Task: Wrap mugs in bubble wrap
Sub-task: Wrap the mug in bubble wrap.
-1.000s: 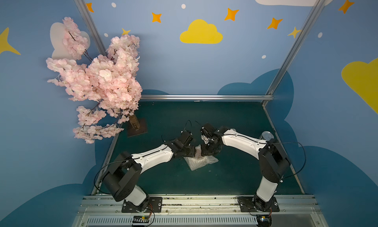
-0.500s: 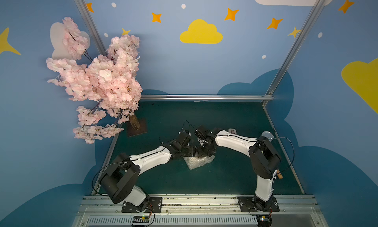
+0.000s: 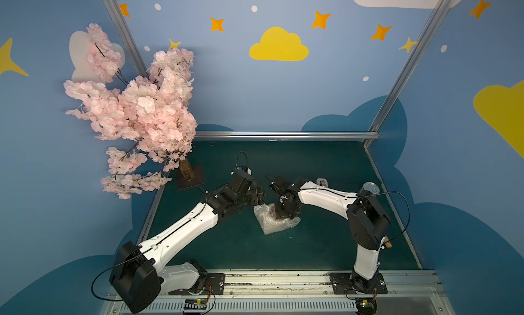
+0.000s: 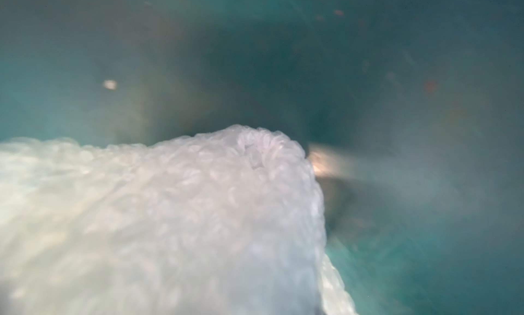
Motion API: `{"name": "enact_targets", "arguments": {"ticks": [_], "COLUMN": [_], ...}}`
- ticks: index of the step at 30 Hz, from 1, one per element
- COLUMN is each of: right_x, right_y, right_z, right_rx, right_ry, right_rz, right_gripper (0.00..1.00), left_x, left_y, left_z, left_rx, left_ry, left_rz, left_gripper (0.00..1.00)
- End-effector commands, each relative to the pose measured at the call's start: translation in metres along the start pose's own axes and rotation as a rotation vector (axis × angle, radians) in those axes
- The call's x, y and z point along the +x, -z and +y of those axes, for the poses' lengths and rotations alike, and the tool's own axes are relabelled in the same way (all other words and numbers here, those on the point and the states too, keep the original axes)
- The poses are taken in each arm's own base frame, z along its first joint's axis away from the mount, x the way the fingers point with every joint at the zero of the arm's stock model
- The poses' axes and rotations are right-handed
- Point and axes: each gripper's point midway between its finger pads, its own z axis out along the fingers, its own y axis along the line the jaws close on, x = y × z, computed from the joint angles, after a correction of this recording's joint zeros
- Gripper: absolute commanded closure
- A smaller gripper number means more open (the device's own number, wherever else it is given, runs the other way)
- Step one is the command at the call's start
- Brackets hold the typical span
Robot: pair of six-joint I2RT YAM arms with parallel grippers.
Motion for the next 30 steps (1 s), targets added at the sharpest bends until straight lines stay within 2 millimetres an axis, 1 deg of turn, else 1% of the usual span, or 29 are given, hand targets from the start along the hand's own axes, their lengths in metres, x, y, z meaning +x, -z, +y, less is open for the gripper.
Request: {"name": "enact_targets", "arguments": {"ticks": [1, 5, 7, 12, 17, 20, 24, 30], "right_x": [0.0, -0.005, -0.008, -0.015, -0.013, -0.012, -0.014, -0.016], "right_y": [0.009, 0.008, 0.008, 0.003, -0.007, -0.008, -0.004, -0.003], "right_z": [-0.011, -0.007, -0.007, -0.002, 0.006, 0.008, 0.01, 0.012], "right_rx": [0.058, 0.068, 0.072, 0.059, 0.057, 0.055, 0.049, 0.034], "right_ry": [-0.08, -0.11, -0.128, -0.168, -0.177, -0.177, -0.178, -0.191], "right_rz": [0.014, 0.007, -0.007, -0.035, -0.044, -0.052, -0.07, -0.073], "right_gripper": [1.0, 1.0, 1.0, 1.0, 1.0, 1.0, 1.0, 1.0], "left_x": [0.045, 0.07, 0.076, 0.074, 0.079, 0.078, 0.08, 0.095], "left_y": [0.001, -0.011, -0.017, -0.026, -0.037, -0.045, -0.057, -0.076], "left_z": [0.015, 0.013, 0.01, 0.002, 0.0, -0.001, -0.004, -0.003], "left_rx": [-0.019, 0.022, 0.044, 0.084, 0.086, 0.093, 0.077, 0.004], "left_ry": [0.089, 0.205, 0.244, 0.306, 0.38, 0.417, 0.435, 0.422], "left_rz": [0.17, 0.265, 0.29, 0.287, 0.32, 0.311, 0.342, 0.417], "left_gripper": [0.27, 0.31, 0.31, 0.31, 0.31, 0.32, 0.35, 0.45]}}
